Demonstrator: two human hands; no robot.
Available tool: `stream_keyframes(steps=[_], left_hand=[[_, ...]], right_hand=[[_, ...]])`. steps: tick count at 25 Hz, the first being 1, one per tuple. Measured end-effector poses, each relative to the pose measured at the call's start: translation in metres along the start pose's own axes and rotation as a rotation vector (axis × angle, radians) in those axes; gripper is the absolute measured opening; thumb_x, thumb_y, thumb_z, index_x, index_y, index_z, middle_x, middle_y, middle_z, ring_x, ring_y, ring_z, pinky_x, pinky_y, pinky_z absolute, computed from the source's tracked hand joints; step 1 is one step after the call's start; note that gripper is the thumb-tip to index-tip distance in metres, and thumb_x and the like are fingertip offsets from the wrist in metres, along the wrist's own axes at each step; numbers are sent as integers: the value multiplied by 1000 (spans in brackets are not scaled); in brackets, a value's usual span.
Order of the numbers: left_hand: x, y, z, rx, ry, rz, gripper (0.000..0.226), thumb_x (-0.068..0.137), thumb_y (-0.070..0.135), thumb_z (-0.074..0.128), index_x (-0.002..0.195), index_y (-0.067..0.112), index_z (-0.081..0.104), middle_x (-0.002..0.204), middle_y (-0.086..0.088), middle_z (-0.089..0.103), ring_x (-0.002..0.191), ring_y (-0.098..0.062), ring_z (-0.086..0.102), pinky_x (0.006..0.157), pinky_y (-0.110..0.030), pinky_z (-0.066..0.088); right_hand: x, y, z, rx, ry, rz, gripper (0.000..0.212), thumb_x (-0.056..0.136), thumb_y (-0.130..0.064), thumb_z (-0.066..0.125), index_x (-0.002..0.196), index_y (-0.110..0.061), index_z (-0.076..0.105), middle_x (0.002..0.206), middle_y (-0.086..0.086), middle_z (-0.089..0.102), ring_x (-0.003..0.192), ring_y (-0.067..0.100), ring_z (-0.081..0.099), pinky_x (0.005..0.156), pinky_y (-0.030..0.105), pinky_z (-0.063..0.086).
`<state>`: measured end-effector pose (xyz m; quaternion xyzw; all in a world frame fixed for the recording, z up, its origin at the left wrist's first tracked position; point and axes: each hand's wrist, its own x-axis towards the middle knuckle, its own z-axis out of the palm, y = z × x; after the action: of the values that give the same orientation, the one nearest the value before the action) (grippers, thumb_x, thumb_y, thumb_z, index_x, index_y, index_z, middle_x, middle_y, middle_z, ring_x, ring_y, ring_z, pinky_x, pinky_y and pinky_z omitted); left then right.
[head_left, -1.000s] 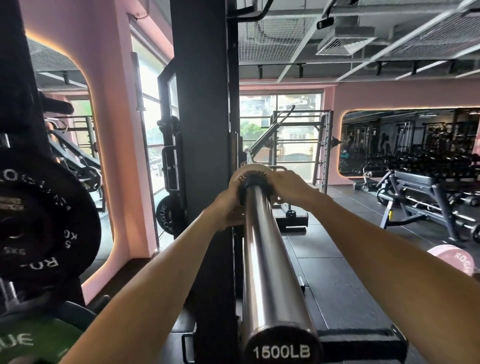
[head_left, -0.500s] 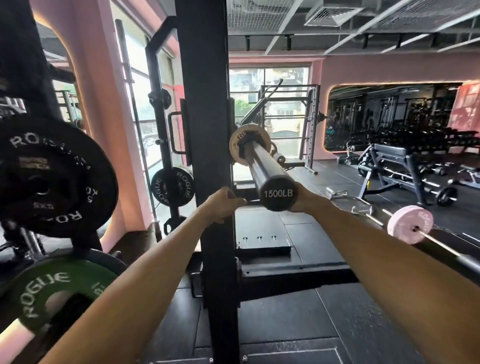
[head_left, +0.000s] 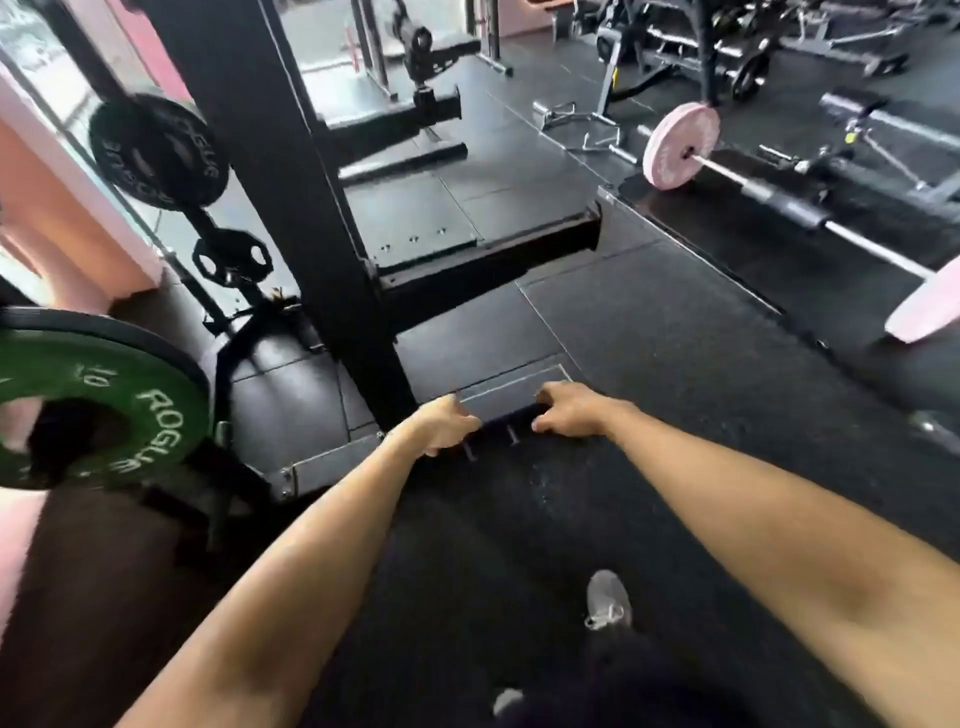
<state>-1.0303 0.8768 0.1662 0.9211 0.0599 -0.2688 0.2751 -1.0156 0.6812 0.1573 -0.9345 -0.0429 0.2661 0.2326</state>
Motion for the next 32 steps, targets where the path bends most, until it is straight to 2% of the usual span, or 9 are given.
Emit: stream_keyframes(steps=[5, 9, 11, 14, 17, 20, 23, 27, 32], left_hand=[[17, 8, 125, 91, -245, -16, 26, 91, 40, 59, 98, 15, 54, 82, -4, 57, 74, -22, 55, 63, -32, 49], [27, 36, 218, 244, -440, 23, 29, 89, 43, 60, 100, 17, 54, 84, -3, 59, 76, -22, 58, 62, -31, 50], [34, 56, 258, 330, -538, 34, 30, 90, 42, 60, 103, 16, 55, 90, -7, 62, 80, -25, 60, 64, -30, 48], [46, 86, 304, 485, -645, 48, 39, 92, 38, 59, 116, 7, 60, 117, -14, 66, 107, -29, 62, 77, -30, 46], [67, 134, 328, 571, -664, 22, 46, 92, 40, 58, 124, 7, 55, 129, -12, 60, 118, -29, 56, 88, -30, 44], [101, 187, 333, 575, -612, 36, 42, 89, 45, 58, 116, 12, 56, 126, -11, 60, 115, -29, 55, 92, -35, 46], [138, 236, 326, 510, -534, 59, 37, 89, 46, 57, 106, 14, 58, 120, -11, 62, 111, -28, 56, 91, -35, 47], [187, 272, 321, 467, -512, 46, 42, 90, 45, 54, 116, 12, 58, 123, -11, 61, 114, -28, 56, 92, -35, 46], [281, 313, 311, 389, -576, -14, 42, 94, 43, 53, 123, 13, 55, 131, -11, 58, 119, -27, 54, 96, -33, 42]], right_hand=[[-34, 110, 69, 91, -118, 238, 58, 85, -33, 62, 136, -10, 47, 139, 10, 51, 126, 28, 50, 105, 40, 42], [-62, 206, 103, 173, -204, 405, 60, 83, -37, 64, 136, -14, 47, 141, 7, 51, 127, 26, 50, 106, 40, 42], [-76, 254, 115, 201, -260, 465, 55, 85, -32, 64, 134, -12, 49, 138, 8, 53, 125, 27, 52, 104, 39, 43], [-94, 311, 122, 250, -304, 535, 35, 81, -28, 59, 113, -16, 59, 119, 11, 62, 105, 28, 61, 86, 34, 51], [-98, 375, 96, 260, -335, 551, 38, 84, -27, 59, 117, -7, 60, 122, 14, 63, 108, 31, 61, 88, 39, 50], [-92, 433, 45, 281, -279, 572, 47, 87, -30, 62, 130, -16, 54, 134, 8, 56, 119, 28, 55, 100, 39, 45], [-69, 475, 4, 306, -234, 595, 48, 85, -35, 63, 131, -23, 54, 138, 4, 53, 124, 27, 51, 105, 42, 41], [-22, 502, -28, 333, -263, 576, 45, 87, -33, 61, 131, -23, 54, 138, 3, 53, 125, 26, 50, 106, 44, 39], [67, 522, -76, 312, -323, 543, 45, 88, -28, 62, 132, -19, 54, 135, 4, 55, 123, 25, 52, 104, 35, 41]])
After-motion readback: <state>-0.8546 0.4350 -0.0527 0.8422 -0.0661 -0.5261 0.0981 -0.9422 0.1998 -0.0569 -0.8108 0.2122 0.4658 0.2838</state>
